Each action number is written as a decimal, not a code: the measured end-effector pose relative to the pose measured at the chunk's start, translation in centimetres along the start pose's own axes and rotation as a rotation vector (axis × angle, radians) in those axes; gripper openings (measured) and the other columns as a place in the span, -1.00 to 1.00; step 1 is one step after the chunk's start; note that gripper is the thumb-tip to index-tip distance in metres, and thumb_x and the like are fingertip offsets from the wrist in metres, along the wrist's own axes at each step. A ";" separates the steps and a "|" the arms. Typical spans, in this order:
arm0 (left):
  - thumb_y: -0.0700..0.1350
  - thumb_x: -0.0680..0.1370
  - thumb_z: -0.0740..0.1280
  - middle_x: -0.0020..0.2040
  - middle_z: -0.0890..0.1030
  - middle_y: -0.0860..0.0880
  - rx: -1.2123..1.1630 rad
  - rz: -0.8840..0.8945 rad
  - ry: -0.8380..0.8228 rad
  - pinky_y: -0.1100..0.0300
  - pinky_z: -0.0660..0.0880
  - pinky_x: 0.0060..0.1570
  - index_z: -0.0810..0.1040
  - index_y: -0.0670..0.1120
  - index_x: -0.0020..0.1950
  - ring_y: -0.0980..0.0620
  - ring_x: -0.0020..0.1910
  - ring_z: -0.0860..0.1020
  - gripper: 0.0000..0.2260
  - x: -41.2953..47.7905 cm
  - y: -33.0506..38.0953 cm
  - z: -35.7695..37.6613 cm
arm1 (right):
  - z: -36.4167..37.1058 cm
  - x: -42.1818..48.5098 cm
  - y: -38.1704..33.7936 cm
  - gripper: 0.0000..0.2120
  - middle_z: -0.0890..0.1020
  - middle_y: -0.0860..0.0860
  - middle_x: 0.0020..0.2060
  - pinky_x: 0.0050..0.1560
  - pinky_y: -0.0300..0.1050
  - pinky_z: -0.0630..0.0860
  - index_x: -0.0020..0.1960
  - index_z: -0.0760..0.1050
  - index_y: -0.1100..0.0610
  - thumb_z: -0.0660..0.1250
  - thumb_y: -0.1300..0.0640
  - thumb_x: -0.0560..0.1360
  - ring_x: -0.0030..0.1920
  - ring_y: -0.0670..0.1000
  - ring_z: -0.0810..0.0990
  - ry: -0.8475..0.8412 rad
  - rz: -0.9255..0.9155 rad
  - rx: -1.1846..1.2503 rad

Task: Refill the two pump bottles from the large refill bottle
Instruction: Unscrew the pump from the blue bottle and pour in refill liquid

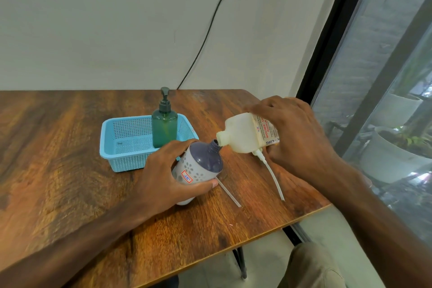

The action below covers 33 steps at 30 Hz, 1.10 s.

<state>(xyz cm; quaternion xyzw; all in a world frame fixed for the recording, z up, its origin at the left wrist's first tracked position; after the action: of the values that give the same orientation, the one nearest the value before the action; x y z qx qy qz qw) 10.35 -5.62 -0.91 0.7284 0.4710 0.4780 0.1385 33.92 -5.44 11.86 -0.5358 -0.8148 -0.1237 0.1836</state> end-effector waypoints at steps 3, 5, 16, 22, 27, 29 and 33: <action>0.48 0.24 0.50 0.17 0.58 0.29 0.017 -0.007 0.000 0.43 0.50 0.04 0.52 0.14 0.34 0.29 0.20 0.53 -0.23 0.0 -0.1 0.0 | 0.0 0.0 -0.1 -0.24 0.52 -0.02 0.36 0.52 0.13 0.12 0.48 0.41 -0.12 0.59 0.19 0.35 0.46 0.10 0.37 -0.004 0.004 0.002; 0.49 0.24 0.49 0.17 0.56 0.32 0.018 -0.006 -0.001 0.45 0.49 0.03 0.50 0.17 0.34 0.32 0.19 0.52 -0.24 -0.1 -0.1 0.0 | 0.0 0.0 -0.1 -0.24 0.52 -0.03 0.36 0.52 0.12 0.12 0.48 0.41 -0.12 0.58 0.20 0.35 0.46 0.09 0.37 -0.005 0.002 0.000; 0.50 0.25 0.49 0.16 0.52 0.39 0.011 -0.009 -0.006 0.54 0.44 0.03 0.47 0.22 0.36 0.41 0.19 0.49 -0.24 0.0 -0.1 -0.1 | 0.1 0.1 -0.1 -0.25 0.52 -0.02 0.37 0.52 0.12 0.13 0.47 0.42 -0.11 0.58 0.20 0.35 0.46 0.10 0.37 -0.007 0.006 -0.004; 0.48 0.24 0.49 0.19 0.56 0.31 0.011 -0.009 -0.010 0.47 0.49 0.05 0.51 0.14 0.37 0.32 0.21 0.52 -0.21 0.0 -0.1 0.0 | 0.1 0.2 0.0 -0.27 0.56 0.00 0.30 0.49 0.11 0.17 0.44 0.47 -0.08 0.58 0.23 0.32 0.40 0.12 0.43 0.014 -0.004 -0.008; 0.49 0.24 0.48 0.19 0.56 0.30 0.009 -0.012 -0.019 0.49 0.48 0.04 0.49 0.17 0.37 0.33 0.21 0.51 -0.22 0.0 0.0 0.0 | 0.2 0.2 0.1 -0.26 0.55 -0.02 0.32 0.50 0.12 0.16 0.45 0.44 -0.09 0.58 0.21 0.33 0.43 0.10 0.40 0.001 0.005 -0.013; 0.50 0.24 0.48 0.19 0.56 0.30 0.005 -0.015 -0.018 0.48 0.48 0.04 0.49 0.17 0.37 0.32 0.20 0.52 -0.21 0.0 0.1 0.1 | 0.2 0.2 0.1 -0.26 0.55 -0.02 0.32 0.50 0.12 0.15 0.45 0.44 -0.10 0.58 0.21 0.33 0.43 0.10 0.40 0.000 0.005 -0.007; 0.50 0.24 0.48 0.21 0.57 0.28 0.015 -0.016 -0.022 0.43 0.52 0.04 0.49 0.15 0.38 0.28 0.20 0.53 -0.20 0.0 0.0 0.1 | 0.3 0.2 0.2 -0.25 0.53 -0.03 0.34 0.51 0.13 0.15 0.47 0.42 -0.11 0.58 0.20 0.34 0.44 0.10 0.39 -0.007 0.007 -0.018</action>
<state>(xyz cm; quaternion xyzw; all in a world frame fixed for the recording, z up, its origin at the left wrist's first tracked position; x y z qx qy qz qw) 10.41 -5.60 -0.97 0.7307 0.4787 0.4654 0.1422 34.01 -5.09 11.71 -0.5408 -0.8124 -0.1284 0.1763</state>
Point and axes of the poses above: each hand's wrist, its own x-axis towards the middle knuckle, its own z-axis out of the palm, y = z × x, the point moved 2 cm from there along x, towards the middle knuckle
